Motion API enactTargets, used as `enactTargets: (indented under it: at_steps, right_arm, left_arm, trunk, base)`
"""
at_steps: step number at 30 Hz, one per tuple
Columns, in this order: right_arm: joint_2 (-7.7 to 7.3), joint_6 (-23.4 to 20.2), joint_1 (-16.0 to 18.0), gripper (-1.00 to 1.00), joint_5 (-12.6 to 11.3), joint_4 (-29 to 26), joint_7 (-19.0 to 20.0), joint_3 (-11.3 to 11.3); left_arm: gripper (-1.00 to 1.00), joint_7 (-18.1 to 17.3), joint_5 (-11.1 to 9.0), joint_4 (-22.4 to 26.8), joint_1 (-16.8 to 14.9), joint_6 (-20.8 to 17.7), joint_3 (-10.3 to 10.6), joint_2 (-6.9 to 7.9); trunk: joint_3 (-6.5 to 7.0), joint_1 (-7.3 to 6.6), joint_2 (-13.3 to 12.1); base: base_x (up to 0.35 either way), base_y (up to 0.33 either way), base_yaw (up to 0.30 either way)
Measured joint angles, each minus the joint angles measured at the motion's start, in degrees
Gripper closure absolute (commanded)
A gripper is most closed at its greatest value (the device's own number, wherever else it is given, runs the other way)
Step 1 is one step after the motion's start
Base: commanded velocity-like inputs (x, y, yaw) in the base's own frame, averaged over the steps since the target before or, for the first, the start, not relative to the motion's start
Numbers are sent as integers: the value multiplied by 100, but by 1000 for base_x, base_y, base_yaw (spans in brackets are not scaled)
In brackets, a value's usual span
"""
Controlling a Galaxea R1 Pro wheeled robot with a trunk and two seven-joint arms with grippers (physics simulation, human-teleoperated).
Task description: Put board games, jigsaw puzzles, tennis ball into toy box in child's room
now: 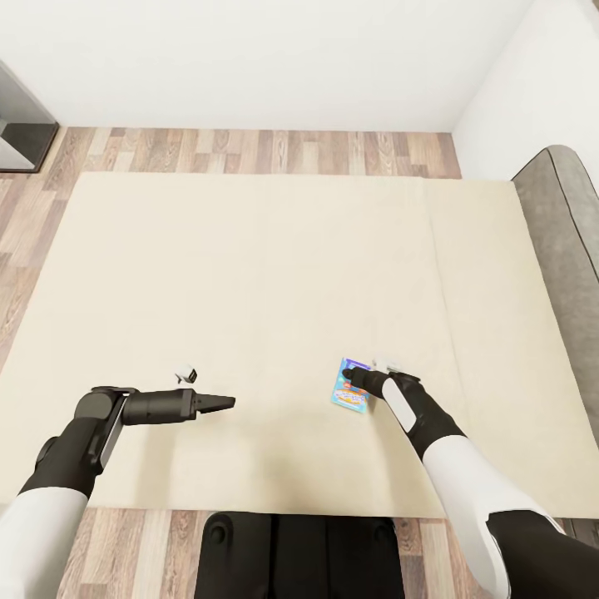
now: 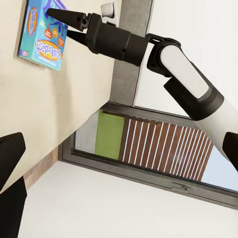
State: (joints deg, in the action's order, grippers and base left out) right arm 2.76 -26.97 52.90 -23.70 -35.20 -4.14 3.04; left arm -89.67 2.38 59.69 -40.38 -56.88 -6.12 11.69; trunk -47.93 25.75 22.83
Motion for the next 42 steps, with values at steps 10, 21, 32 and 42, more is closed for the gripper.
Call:
enactTargets:
  at_steps: [10, 21, 32, 42]
  right_arm:
    - [17, 0, 0, -100, 1, 4, 0, 0]
    - [31, 0, 0, -100, 10, 5, 1, 0]
    - [35, 0, 0, -100, 16, 5, 1, 0]
    - [35, 0, 0, -100, 19, 5, 0, 0]
  left_arm:
    - [-100, 0, 0, -4, 4, 0, 0, 0]
    - [-100, 0, 0, -4, 1, 0, 0, 0]
    - [-100, 0, 0, -4, 4, 0, 4, 0]
    - [-100, 0, 0, -4, 3, 0, 8, 0]
  trunk:
    - [0, 0, 0]
    - [0, 0, 0]
    - [0, 0, 0]
    - [0, 0, 0]
  base:
    - [0, 0, 0]
    - [0, 45, 0]
    - [0, 75, 0]
    - [0, 75, 0]
